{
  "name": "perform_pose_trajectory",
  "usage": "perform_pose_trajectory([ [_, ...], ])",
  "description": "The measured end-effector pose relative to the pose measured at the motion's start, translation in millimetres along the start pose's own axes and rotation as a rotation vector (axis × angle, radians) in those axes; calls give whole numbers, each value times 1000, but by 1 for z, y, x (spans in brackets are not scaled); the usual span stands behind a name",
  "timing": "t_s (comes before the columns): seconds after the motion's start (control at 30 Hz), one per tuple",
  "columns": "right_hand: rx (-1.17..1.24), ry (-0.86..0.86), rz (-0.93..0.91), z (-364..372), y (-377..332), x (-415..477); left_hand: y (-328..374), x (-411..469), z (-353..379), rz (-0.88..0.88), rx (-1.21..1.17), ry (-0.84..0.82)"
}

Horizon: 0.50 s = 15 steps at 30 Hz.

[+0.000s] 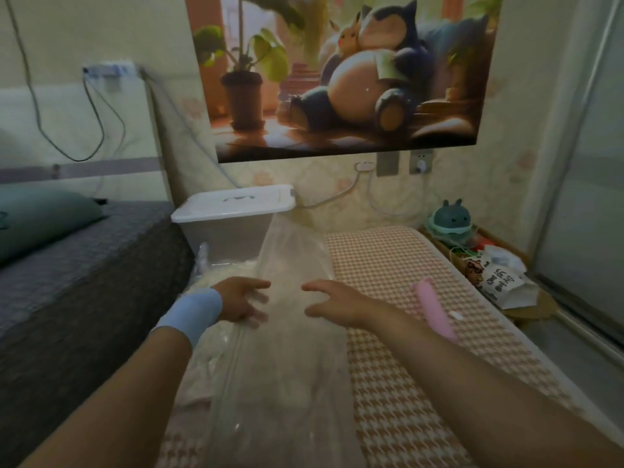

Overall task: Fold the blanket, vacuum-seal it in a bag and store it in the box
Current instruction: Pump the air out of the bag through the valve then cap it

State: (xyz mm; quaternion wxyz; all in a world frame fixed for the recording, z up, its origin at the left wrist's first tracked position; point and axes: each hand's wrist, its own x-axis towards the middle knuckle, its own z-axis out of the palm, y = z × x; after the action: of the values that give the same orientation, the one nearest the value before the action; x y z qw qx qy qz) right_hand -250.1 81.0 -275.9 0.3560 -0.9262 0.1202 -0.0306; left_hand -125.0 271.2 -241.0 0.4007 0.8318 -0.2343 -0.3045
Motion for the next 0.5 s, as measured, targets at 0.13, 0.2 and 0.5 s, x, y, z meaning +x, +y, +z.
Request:
perform_pose_trajectory([
  [0.13,-356,-198,47,56,9,25,-35,2,-18,-180,588,-73],
  [0.2,-444,-271,38,76,9,35,-33,8,-25,-130,809,46],
  [0.5,-493,50,-95,57,-4,69,-58,43,-7,-260,966,-22],
])
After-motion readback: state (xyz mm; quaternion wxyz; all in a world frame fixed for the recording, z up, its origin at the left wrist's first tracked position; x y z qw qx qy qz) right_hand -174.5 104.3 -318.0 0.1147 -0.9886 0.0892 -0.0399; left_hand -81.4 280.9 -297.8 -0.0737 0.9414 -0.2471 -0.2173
